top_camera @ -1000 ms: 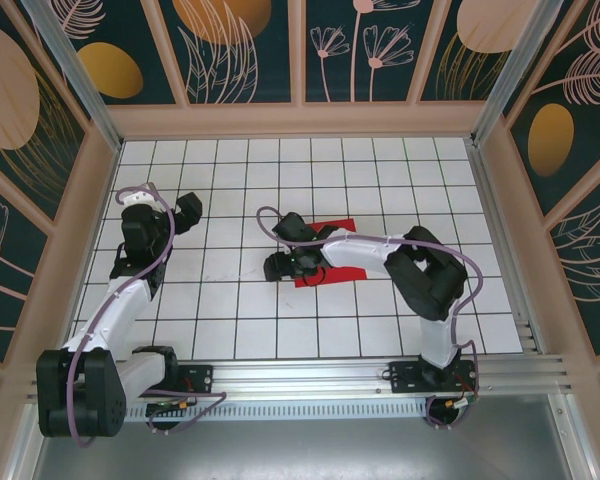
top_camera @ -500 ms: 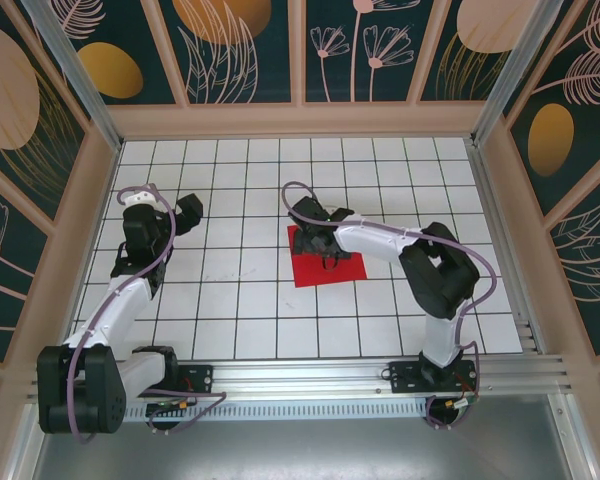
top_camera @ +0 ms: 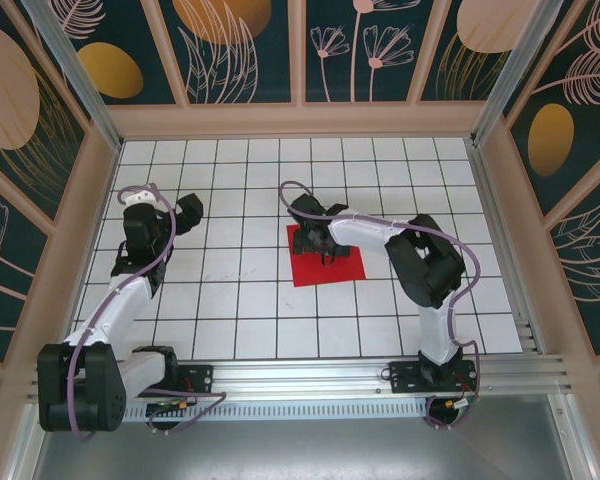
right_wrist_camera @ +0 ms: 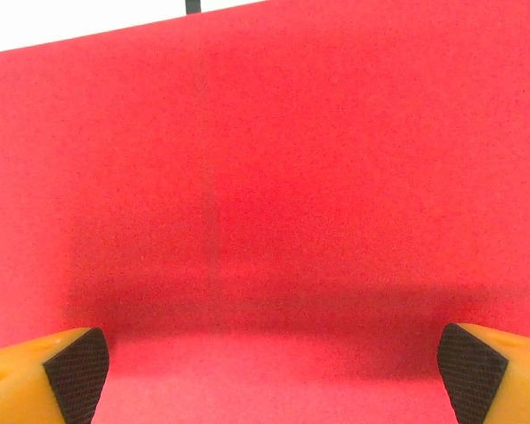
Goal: Fold a paper plane with a square sheet of paper (pick it up from the middle)
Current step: Rotate the square sheet of paper at the center of the table, then fold the square sheet of paper in half at the center of the table.
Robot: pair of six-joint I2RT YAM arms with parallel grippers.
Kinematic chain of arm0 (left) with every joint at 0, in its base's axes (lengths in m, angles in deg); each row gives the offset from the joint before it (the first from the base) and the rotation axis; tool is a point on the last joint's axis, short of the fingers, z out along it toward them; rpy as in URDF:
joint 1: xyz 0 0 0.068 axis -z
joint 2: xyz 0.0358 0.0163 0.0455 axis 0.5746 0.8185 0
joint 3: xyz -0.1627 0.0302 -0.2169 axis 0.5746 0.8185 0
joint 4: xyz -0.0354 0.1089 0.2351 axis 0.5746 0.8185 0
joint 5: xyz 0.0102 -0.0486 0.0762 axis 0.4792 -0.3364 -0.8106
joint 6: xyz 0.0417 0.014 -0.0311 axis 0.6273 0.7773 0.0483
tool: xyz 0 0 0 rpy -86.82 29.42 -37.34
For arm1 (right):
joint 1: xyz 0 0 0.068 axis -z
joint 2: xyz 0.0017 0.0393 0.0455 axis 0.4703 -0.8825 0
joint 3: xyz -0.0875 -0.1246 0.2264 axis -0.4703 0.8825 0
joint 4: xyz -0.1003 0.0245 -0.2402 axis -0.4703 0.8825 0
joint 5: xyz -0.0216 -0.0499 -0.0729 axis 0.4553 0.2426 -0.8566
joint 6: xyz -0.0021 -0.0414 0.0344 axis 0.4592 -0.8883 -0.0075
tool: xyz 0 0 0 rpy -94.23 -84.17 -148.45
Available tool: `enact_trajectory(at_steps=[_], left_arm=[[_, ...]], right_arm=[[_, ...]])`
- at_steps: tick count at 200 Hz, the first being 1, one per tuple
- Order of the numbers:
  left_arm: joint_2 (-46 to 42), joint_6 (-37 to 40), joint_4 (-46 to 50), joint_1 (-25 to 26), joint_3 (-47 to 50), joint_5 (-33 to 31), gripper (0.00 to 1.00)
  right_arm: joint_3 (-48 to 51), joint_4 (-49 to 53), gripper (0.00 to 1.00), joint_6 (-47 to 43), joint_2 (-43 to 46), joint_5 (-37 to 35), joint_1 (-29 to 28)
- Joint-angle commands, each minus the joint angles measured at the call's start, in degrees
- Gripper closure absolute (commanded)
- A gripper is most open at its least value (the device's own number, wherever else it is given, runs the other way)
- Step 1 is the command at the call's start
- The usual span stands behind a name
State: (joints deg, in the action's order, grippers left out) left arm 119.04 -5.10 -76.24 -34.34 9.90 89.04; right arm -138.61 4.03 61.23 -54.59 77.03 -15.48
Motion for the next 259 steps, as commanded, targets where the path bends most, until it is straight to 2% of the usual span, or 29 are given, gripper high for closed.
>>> enact_trajectory(at_steps=[1, 64, 110, 146, 164, 176, 219, 259], left_arm=[[0.35, -0.21, 1.09, -0.29, -1.76, -0.97, 0.01], [1.01, -0.22, 1.3, -0.29, -1.98, -0.98, 0.01], [1.14, -0.21, 1.56, -0.29, -2.21, -0.82, 0.01], [1.31, -0.3, 2.04, -0.29, -2.42, 0.17, 0.02], [1.79, -0.14, 2.76, -0.29, -2.95, 1.57, 0.02], [2.34, -0.1, 3.21, -0.29, -3.28, 3.0, 0.02], [3.97, -2.92, 1.72, -0.2, -2.33, 11.52, 0.09], [6.56, -8.69, -1.37, 1.11, 0.76, 18.11, 0.22]], right_arm=[[-0.48, 1.88, 0.01, -2.22, -2.34, 1.2, 0.34], [6.18, -0.11, 0.11, -2.69, -4.85, 3.42, 0.93], [5.74, -1.05, 0.2, -2.67, -2.9, 4.5, 1.27], [4.93, -6.12, 0.52, -3.63, 1.3, 11.02, 0.69], [5.22, -10.71, 0.67, -3.86, 4.27, 18.08, 0.2], [5.86, -14.37, 0.73, -3.44, 6.51, 22.44, 0.02], [10.23, -28.44, 0.76, -1.17, 11.41, 35.9, 0.11], [15.7, -36.56, 0.76, 2.1, 10.25, 39.89, 1.89]])
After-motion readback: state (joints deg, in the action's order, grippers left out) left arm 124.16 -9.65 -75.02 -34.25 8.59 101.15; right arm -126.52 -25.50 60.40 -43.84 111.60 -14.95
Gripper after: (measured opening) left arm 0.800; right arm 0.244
